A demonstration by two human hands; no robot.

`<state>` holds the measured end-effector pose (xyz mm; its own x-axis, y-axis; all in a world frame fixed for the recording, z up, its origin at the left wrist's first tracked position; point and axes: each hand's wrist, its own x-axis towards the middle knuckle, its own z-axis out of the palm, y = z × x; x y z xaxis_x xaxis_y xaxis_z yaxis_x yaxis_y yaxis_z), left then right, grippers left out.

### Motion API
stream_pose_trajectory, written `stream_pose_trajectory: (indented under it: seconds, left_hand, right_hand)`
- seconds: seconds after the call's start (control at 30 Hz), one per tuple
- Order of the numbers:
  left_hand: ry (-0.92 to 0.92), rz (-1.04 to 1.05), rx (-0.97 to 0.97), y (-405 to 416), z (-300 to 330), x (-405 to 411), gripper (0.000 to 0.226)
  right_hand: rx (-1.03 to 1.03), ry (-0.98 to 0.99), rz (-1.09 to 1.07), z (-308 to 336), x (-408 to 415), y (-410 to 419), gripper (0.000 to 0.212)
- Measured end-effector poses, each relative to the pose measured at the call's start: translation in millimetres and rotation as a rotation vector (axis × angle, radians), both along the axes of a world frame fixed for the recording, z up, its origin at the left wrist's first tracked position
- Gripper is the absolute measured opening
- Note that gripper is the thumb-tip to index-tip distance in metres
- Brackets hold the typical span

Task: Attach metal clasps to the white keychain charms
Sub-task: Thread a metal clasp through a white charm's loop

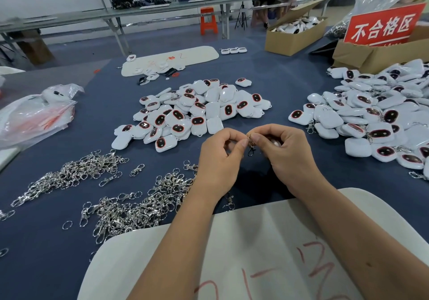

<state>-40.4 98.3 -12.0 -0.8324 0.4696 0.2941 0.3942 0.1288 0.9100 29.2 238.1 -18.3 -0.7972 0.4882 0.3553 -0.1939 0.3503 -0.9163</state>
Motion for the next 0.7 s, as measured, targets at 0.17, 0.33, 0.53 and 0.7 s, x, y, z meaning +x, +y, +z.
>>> stream_pose_trajectory:
  seconds: [0.17, 0.33, 0.53, 0.7]
  left_hand:
    - [0.013, 0.004, -0.017, 0.6, -0.3, 0.6, 0.011]
    - [0.066, 0.013, -0.079, -0.6, -0.7, 0.1, 0.014]
    - [0.203, 0.048, -0.159, -2.0, -1.3, 0.2, 0.013]
    - [0.182, 0.041, -0.081, 0.3, -0.8, 0.2, 0.013]
  right_hand:
    - [0.017, -0.012, -0.006, 2.0, 1.0, -2.2, 0.010]
    - [0.175, -0.065, -0.040, 3.3, 2.4, -6.3, 0.010]
    - [0.469, -0.050, -0.133, 4.0, 1.6, -12.9, 0.009]
    - [0.232, -0.037, -0.080, 4.3, 3.1, -8.5, 0.010]
